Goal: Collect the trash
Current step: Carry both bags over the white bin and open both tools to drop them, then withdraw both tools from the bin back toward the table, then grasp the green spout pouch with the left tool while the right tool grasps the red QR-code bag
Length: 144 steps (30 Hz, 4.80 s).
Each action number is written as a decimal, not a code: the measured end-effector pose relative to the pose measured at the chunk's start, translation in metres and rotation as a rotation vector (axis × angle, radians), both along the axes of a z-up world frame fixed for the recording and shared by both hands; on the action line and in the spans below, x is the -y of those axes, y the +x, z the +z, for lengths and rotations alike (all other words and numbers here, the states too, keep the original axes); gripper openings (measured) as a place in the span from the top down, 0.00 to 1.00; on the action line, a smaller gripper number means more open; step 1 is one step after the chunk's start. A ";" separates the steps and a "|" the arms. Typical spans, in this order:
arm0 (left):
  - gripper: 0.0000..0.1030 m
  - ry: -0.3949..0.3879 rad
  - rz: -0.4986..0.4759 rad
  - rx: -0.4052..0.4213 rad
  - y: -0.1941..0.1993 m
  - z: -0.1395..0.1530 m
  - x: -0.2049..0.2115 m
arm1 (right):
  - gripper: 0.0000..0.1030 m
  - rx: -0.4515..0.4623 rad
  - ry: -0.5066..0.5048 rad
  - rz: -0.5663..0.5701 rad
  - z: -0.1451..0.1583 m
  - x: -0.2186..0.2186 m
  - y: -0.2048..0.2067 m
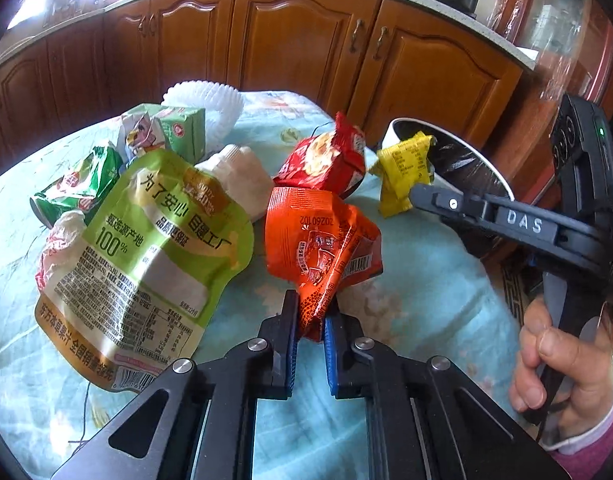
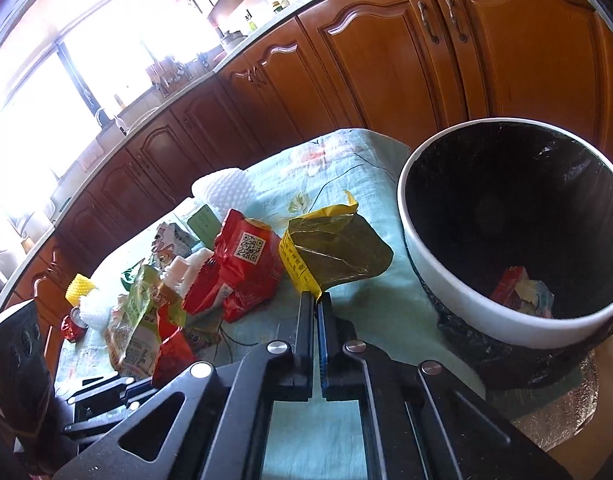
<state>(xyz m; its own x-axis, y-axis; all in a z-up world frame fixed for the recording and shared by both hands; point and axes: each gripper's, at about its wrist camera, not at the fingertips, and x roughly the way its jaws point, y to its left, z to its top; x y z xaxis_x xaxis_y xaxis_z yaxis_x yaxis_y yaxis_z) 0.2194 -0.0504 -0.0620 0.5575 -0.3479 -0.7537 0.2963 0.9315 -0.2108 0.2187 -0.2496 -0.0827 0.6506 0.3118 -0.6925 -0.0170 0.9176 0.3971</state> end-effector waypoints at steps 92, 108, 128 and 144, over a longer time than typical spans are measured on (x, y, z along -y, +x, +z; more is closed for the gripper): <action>0.36 0.014 0.002 0.055 -0.004 0.025 0.025 | 0.22 0.006 0.028 -0.113 0.014 0.045 -0.052; 0.28 0.065 0.070 0.094 -0.029 0.039 -0.057 | 0.22 -0.013 0.028 0.007 0.008 -0.029 -0.028; 0.21 0.321 -0.077 0.070 0.023 0.027 -0.048 | 0.35 -0.026 0.045 0.030 -0.001 -0.060 0.045; 0.67 0.278 -0.160 0.045 -0.003 0.018 -0.011 | 0.63 0.025 0.054 0.003 0.017 -0.022 -0.002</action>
